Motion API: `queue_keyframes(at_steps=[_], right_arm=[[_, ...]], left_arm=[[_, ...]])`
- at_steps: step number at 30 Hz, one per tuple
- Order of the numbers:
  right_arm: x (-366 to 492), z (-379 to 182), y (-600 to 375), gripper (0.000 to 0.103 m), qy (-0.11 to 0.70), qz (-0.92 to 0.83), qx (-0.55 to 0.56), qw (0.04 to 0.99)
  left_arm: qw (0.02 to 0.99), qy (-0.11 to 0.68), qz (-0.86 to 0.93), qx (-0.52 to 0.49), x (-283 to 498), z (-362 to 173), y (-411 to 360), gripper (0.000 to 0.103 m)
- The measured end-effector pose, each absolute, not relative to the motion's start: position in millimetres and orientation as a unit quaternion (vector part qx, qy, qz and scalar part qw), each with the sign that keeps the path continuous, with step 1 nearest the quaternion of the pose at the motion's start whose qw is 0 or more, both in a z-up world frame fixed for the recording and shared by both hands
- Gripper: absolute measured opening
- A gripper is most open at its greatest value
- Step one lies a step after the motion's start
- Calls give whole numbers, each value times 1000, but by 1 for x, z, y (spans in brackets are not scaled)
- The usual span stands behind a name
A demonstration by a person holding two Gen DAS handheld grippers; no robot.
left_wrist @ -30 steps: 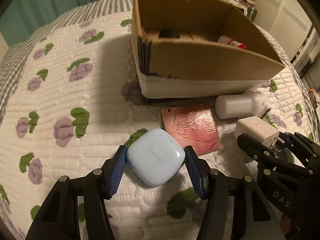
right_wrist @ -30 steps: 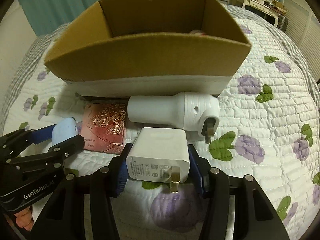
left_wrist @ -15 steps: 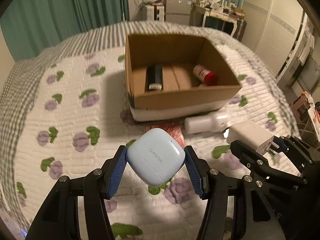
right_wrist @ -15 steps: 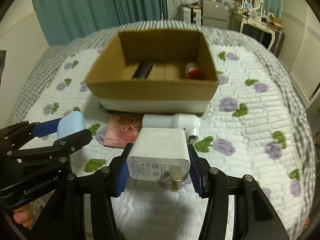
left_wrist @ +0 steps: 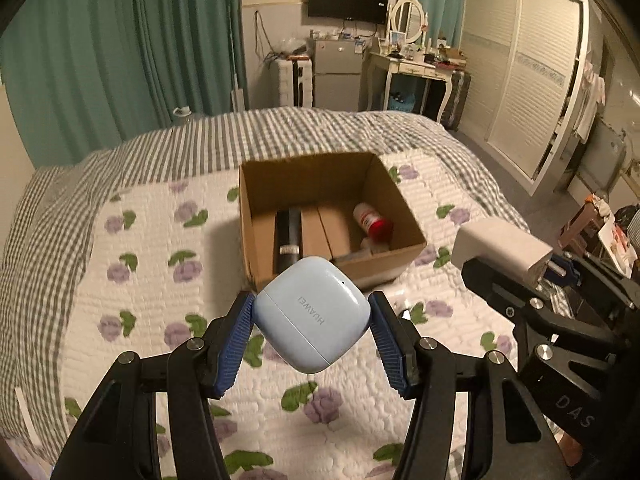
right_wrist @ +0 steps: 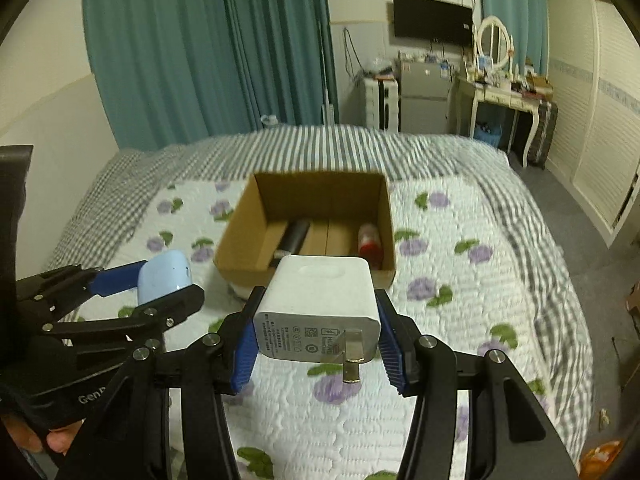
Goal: Organize rigid objects
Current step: 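Carry the earbud case and white charger over the box and release them inside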
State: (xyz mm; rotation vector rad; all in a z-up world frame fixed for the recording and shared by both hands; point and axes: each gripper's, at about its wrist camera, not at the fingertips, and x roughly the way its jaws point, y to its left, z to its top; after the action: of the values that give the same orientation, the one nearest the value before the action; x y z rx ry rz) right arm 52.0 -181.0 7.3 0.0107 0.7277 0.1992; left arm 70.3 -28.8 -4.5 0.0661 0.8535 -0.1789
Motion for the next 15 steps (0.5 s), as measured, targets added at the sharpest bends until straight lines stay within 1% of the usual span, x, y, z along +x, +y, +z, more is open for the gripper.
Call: queue_keyframes(at_steps=[8,15], right_arm=[[96,41,-180,51,331,111,1,937],[156,37,-178,51,335,118,8,935]], left_arm=[[910,403,-86,37,114,10,-32,59],[906,414,-82,41,170,-7,-38,59]])
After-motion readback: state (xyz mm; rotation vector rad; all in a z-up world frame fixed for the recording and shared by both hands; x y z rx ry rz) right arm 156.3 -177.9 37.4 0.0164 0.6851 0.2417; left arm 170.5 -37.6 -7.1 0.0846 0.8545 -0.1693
